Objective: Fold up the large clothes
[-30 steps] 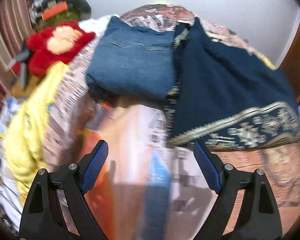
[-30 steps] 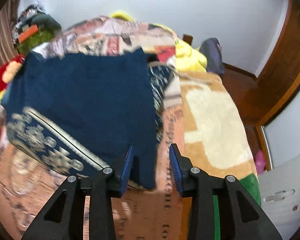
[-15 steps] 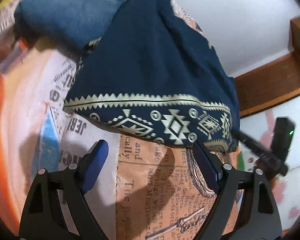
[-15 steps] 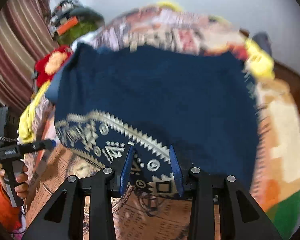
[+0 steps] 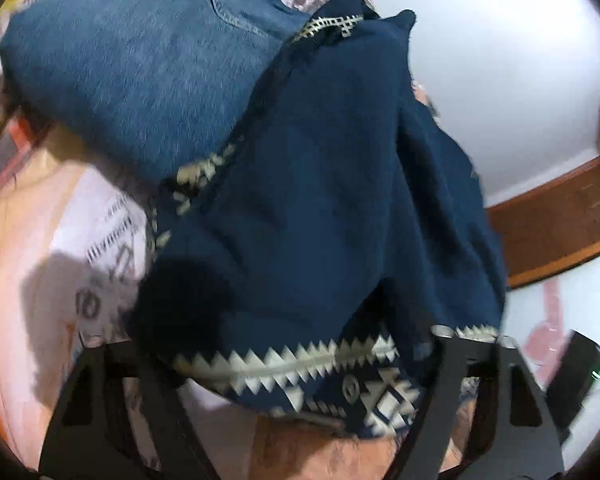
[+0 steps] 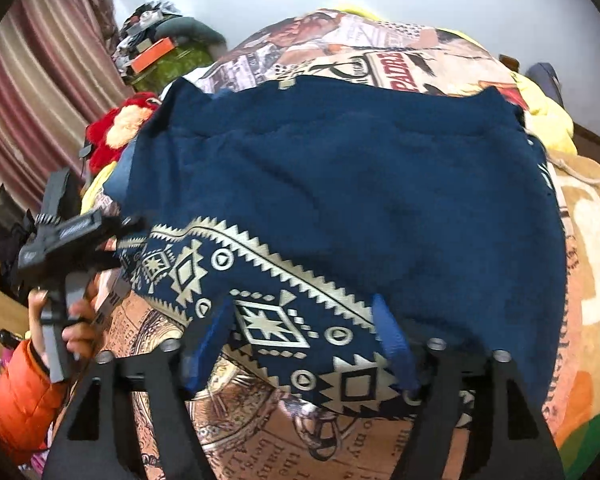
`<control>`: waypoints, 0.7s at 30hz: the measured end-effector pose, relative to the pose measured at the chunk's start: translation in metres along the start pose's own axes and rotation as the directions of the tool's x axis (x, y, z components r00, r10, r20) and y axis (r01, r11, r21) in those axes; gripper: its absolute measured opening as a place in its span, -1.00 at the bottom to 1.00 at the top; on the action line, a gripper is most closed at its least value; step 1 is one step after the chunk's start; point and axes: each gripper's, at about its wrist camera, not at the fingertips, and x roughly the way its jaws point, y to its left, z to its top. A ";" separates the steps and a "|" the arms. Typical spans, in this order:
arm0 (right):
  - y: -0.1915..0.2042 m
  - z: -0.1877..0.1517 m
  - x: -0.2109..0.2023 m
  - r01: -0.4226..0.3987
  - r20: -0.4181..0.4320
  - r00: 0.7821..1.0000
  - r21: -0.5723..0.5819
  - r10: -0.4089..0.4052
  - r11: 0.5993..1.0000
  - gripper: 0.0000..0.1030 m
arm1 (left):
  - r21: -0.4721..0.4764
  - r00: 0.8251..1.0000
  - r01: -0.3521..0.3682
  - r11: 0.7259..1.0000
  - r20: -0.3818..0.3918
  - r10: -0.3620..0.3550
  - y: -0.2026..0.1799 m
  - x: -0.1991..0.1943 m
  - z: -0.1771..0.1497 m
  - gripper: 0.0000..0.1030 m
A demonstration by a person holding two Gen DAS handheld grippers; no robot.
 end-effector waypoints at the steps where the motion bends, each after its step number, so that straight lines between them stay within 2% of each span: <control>1: 0.003 0.000 0.001 0.009 -0.002 1.000 -0.011 -0.009 1.000 0.50 | 0.004 1.000 -0.025 1.000 0.008 0.025 0.000 -0.001 0.006 0.27; 2: 0.006 0.000 0.002 0.024 -0.006 1.000 -0.022 -0.024 0.999 0.51 | 0.004 0.999 -0.050 0.999 0.023 0.049 -0.004 -0.001 0.007 0.11; 5: 0.011 0.004 0.001 0.052 -0.028 0.998 -0.028 -0.052 0.998 0.52 | 0.009 0.992 -0.093 0.996 0.083 0.092 -0.021 -0.010 0.009 -0.52; 6: 0.011 0.006 0.000 0.051 -0.033 0.998 -0.022 -0.052 0.998 0.52 | 0.022 0.987 -0.113 0.993 0.114 0.109 -0.029 -0.017 0.009 -0.64; 9: 0.009 0.010 -0.009 0.054 -0.039 0.998 0.017 -0.053 0.998 0.52 | 0.069 0.974 -0.135 0.988 0.192 0.120 -0.049 -0.040 0.009 -0.73; 15: 0.020 0.024 -0.034 0.107 0.011 0.994 0.024 -0.107 0.994 0.52 | 0.123 0.949 -0.085 0.989 0.311 0.043 -0.066 -0.097 0.015 -0.78; 17: 0.032 0.031 -0.041 0.106 0.049 0.993 0.003 -0.106 0.994 0.52 | 0.139 0.934 -0.087 0.986 0.357 0.032 -0.065 -0.117 0.020 -0.78; 21: 0.061 0.041 -0.042 0.084 0.105 0.991 -0.045 -0.079 0.995 0.52 | 0.181 0.890 -0.160 0.970 0.452 0.062 -0.070 -0.160 0.013 -0.79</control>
